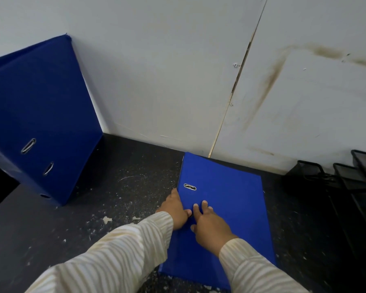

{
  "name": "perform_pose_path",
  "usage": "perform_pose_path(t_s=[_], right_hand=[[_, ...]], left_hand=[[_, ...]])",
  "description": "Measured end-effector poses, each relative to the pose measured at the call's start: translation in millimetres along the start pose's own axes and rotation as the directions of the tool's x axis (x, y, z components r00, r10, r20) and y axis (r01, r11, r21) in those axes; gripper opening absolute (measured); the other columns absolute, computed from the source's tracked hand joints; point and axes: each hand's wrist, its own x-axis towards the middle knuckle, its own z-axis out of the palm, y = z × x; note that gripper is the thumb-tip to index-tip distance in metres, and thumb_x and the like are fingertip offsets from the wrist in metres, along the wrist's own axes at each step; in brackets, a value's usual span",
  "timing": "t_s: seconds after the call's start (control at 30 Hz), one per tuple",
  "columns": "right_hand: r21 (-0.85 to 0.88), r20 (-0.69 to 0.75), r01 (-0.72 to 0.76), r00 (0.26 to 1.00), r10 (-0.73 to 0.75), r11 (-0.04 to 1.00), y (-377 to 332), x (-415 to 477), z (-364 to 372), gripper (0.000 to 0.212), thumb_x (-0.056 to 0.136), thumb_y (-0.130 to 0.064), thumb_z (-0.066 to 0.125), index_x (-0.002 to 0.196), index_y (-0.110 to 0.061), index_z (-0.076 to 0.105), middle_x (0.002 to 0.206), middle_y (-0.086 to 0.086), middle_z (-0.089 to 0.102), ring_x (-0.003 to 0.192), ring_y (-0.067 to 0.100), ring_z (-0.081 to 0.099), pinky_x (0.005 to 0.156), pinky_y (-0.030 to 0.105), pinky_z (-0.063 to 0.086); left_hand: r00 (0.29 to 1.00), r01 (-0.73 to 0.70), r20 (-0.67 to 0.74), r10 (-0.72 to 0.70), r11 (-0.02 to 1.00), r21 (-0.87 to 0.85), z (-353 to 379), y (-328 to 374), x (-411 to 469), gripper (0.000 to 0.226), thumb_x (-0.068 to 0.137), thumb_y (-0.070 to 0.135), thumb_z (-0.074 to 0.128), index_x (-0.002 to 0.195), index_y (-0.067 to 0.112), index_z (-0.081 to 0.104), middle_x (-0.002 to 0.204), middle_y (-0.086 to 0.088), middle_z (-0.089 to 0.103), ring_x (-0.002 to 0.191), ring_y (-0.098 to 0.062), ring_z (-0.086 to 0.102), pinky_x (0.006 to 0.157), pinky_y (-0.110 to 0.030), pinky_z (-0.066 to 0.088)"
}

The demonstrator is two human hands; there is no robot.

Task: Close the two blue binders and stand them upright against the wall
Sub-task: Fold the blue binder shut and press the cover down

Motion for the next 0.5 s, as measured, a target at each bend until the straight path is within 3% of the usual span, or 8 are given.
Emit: perform_pose_path(t_s=[0.1, 0.23, 0.3, 0.37, 0.5], right_hand=[[0.01, -0.001, -0.009, 1.0, 0.009, 1.0, 0.6, -1.4, -4.1, 0.063, 0.099, -0.031, 0.041, 0.151, -0.019, 0.008, 0.16, 0.008, -0.002, 0.145, 0.028, 0.013, 0.11, 0.038, 0.032], [0.182, -0.097, -0.039, 0.994, 0.058, 0.982, 1.1, 7.5, -16.0, 0.043, 0.094, -0.033, 0.049, 0.134, -0.018, 0.044, 0.146, 0.008, 0.035, 0.127, 0.028, 0.043, 0.101, 0.039, 0.043], [0.274, -0.111, -0.032, 0.992, 0.065, 0.961, 1.9, 13.3, -18.0, 0.051, 0.092, -0.031, 0.053, 0.139, -0.017, 0.039, 0.151, 0.006, 0.029, 0.135, 0.025, 0.036, 0.107, 0.037, 0.038], [0.259, -0.083, -0.026, 0.995, 0.049, 0.965, 2.4, 16.9, -18.3, 0.066, 0.092, -0.031, 0.054, 0.148, -0.017, 0.021, 0.16, 0.0, 0.008, 0.144, 0.021, 0.018, 0.113, 0.036, 0.029], [0.159, -0.038, -0.014, 0.999, 0.02, 0.987, 4.3, 21.6, -20.8, 0.074, 0.093, -0.035, 0.051, 0.151, -0.018, 0.007, 0.16, -0.001, -0.003, 0.146, 0.022, 0.011, 0.114, 0.037, 0.026]], left_hand=[[0.995, 0.054, 0.089, -0.049, 0.997, -0.054, -12.8, 7.4, 6.8, 0.084, 0.065, 0.024, 0.081, 0.136, 0.015, 0.035, 0.137, -0.008, 0.047, 0.121, -0.03, 0.052, 0.1, -0.045, 0.048], [0.993, 0.025, 0.12, -0.013, 0.995, -0.101, -19.9, 16.7, 15.6, 0.094, 0.047, 0.031, 0.078, 0.132, 0.015, 0.039, 0.13, -0.006, 0.051, 0.116, -0.029, 0.055, 0.098, -0.044, 0.049], [0.997, 0.021, 0.081, -0.003, 0.975, -0.222, -19.3, 16.4, 24.1, 0.078, 0.061, 0.04, 0.073, 0.13, 0.017, 0.045, 0.128, -0.005, 0.056, 0.112, -0.028, 0.059, 0.098, -0.044, 0.05], [0.999, 0.032, 0.035, -0.022, 0.945, -0.324, -19.7, 16.4, 32.2, 0.052, 0.08, 0.041, 0.063, 0.125, 0.018, 0.052, 0.125, -0.006, 0.061, 0.107, -0.027, 0.062, 0.095, -0.045, 0.052], [0.998, 0.036, -0.047, -0.047, 0.979, -0.202, -21.8, 19.7, 45.1, 0.056, 0.085, 0.049, 0.057, 0.127, 0.012, 0.054, 0.129, -0.008, 0.058, 0.11, -0.03, 0.061, 0.095, -0.046, 0.051]])
